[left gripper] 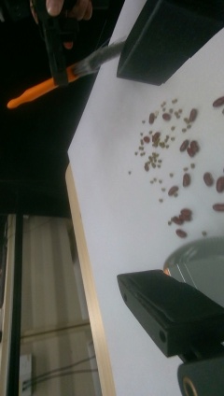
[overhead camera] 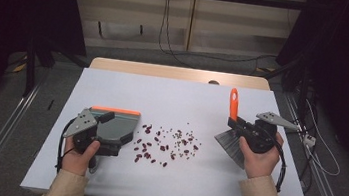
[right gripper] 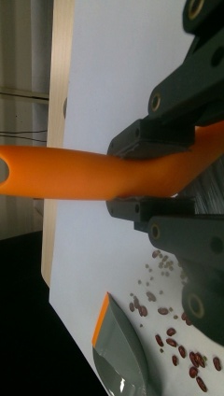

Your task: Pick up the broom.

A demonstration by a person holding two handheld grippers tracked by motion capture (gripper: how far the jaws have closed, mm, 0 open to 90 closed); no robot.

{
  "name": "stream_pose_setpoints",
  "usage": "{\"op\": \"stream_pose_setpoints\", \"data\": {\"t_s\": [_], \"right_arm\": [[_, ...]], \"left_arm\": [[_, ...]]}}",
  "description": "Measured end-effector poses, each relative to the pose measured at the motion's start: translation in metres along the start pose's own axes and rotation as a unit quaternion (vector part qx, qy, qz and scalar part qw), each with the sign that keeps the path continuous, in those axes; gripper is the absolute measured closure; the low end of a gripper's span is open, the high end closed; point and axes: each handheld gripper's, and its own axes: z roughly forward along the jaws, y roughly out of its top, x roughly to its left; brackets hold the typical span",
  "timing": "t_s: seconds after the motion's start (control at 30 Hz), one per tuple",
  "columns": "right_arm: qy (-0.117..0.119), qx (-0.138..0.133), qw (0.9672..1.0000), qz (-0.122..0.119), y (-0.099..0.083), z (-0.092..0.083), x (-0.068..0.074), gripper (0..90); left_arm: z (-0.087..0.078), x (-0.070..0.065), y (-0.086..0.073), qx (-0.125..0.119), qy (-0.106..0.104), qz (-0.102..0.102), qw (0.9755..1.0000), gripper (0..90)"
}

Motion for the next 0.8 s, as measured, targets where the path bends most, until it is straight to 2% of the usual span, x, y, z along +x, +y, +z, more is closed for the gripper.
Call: {"op": "stream_pose_setpoints", "data": {"t_s": [0.17,0.2,0.43,0.47,0.7,0.8], "right_arm": [[0.004,-0.009,0.9999,-0.002,0.001,0.002,0.004,72.4],[0.007,-0.006,1.0,-0.003,0.001,0.003,0.006,72.4],[0.012,-0.011,0.9998,-0.01,0.004,0.011,0.015,72.4],[0.012,-0.011,0.9998,-0.01,0.005,0.013,0.016,72.4],[0.016,-0.017,0.9996,-0.016,0.008,0.02,0.026,72.4],[0.023,-0.024,0.9993,-0.014,0.01,0.023,0.032,72.4]], "left_arm": [[0.013,-0.009,0.004,0.01,-0.017,0.004,0.9998,3.3],[0.016,-0.01,0.004,0.009,-0.019,-0.001,0.9998,3.3],[0.032,-0.014,0.007,0.022,-0.036,0.005,0.9991,3.7],[0.034,-0.016,0.008,0.021,-0.039,0.001,0.999,3.7],[0.051,-0.023,0.01,0.041,-0.06,-0.006,0.9973,6.2],[0.057,-0.027,0.011,0.046,-0.07,-0.002,0.9965,6.2]]}}
